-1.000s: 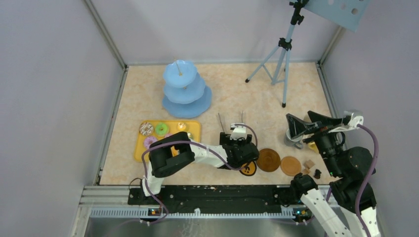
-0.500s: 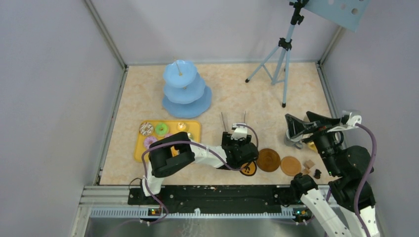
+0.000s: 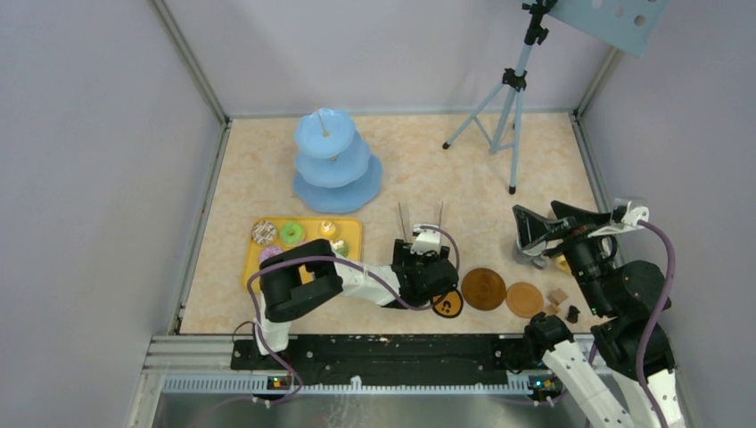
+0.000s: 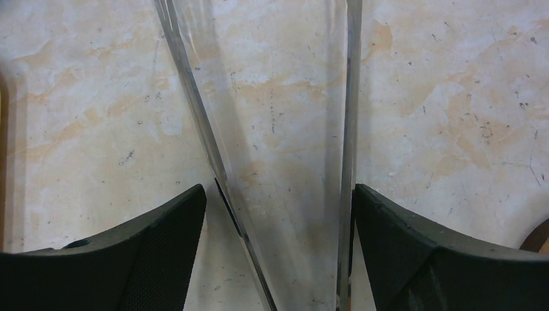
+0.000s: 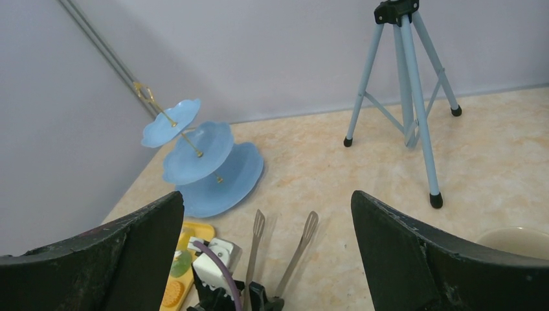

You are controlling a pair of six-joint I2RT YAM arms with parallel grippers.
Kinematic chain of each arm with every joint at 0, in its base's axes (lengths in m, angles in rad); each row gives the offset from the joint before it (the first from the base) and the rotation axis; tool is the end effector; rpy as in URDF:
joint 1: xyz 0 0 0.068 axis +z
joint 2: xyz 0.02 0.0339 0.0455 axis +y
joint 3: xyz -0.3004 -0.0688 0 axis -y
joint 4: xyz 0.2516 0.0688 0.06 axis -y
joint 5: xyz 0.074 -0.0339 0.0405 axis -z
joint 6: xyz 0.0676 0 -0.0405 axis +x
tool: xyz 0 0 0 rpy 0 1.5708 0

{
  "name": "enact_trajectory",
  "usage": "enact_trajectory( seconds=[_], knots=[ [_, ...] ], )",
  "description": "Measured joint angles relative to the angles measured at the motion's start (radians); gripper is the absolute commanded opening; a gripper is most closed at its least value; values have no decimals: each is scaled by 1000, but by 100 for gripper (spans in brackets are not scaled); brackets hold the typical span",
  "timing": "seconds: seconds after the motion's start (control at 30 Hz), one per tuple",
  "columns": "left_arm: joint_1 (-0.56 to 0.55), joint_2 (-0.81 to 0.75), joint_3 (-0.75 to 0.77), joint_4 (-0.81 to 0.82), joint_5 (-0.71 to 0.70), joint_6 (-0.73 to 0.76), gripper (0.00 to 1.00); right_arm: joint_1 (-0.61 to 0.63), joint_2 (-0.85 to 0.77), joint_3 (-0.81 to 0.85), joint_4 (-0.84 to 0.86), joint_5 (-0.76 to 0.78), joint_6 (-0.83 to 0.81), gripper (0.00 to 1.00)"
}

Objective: Serve the afternoon tea

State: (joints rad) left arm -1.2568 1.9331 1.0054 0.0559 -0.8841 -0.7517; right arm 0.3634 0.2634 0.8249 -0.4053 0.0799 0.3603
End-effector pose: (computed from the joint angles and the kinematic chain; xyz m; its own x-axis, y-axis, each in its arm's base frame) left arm 0.1734 -0.3648 0.1396 -0.4795 0.0750 -0.8743 0.1668 0.9860 -0.0069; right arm 0.0493 0.0130 0.3985 0.0371 0.3901 -0.9200 -0.3139 0.8786 0.3599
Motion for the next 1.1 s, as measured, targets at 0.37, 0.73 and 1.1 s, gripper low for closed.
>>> enact_trajectory(
  seconds=[0.37, 0.73, 1.1],
  knots=[
    [-1, -1, -2, 3, 3, 3, 62, 0, 14, -7, 1, -5, 4, 99],
    [34, -97, -2, -156, 57, 117, 61, 0, 16, -15, -1, -6, 4, 99],
    [170, -388, 80, -438, 344, 251, 59, 0, 17, -17, 1, -2, 2, 99]
  ],
)
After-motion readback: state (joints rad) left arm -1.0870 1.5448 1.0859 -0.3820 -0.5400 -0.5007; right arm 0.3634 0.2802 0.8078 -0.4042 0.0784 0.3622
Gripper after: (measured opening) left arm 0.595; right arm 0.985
